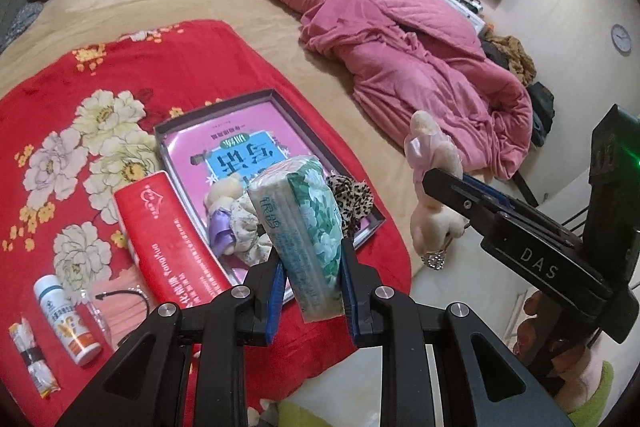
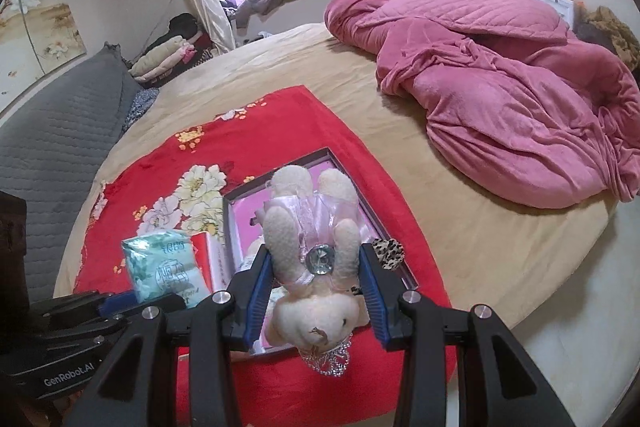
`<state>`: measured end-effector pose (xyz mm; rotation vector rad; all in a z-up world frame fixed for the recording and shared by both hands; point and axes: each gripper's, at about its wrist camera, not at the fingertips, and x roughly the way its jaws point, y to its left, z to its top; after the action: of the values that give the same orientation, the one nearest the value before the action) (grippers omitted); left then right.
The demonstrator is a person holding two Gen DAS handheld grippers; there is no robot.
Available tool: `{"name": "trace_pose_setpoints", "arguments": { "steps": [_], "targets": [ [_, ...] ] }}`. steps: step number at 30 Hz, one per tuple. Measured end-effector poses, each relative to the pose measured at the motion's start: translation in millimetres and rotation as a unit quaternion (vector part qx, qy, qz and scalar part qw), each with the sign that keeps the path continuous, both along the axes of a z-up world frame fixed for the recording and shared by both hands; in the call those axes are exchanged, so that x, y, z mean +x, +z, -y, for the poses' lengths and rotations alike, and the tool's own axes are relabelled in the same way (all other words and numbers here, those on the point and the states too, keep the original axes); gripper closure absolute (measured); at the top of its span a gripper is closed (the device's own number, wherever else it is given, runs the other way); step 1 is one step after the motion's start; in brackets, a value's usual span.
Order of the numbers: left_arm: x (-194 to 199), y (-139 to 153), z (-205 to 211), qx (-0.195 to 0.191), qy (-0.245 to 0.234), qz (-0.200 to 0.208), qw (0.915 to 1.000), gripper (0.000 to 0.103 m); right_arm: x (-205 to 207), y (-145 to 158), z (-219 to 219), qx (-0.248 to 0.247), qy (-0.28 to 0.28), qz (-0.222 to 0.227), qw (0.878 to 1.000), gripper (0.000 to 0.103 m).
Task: Organize soft objects
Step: 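Carry the tissue pack and plush bunny over the pink book box, then lower both items into the box and open both tools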
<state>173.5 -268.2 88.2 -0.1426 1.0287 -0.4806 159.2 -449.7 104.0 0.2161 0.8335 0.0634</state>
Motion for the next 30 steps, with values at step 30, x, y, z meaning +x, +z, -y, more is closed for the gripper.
{"name": "trace_pose_setpoints", "arguments": {
  "steps": [30],
  "targets": [
    [67.8, -117.3, 30.1, 0.031, -0.032, -0.117, 0.9922, 0.078, 100.4, -121.8, -20.7, -0.036, 0.073, -0.114, 0.990, 0.059]
  ]
}}
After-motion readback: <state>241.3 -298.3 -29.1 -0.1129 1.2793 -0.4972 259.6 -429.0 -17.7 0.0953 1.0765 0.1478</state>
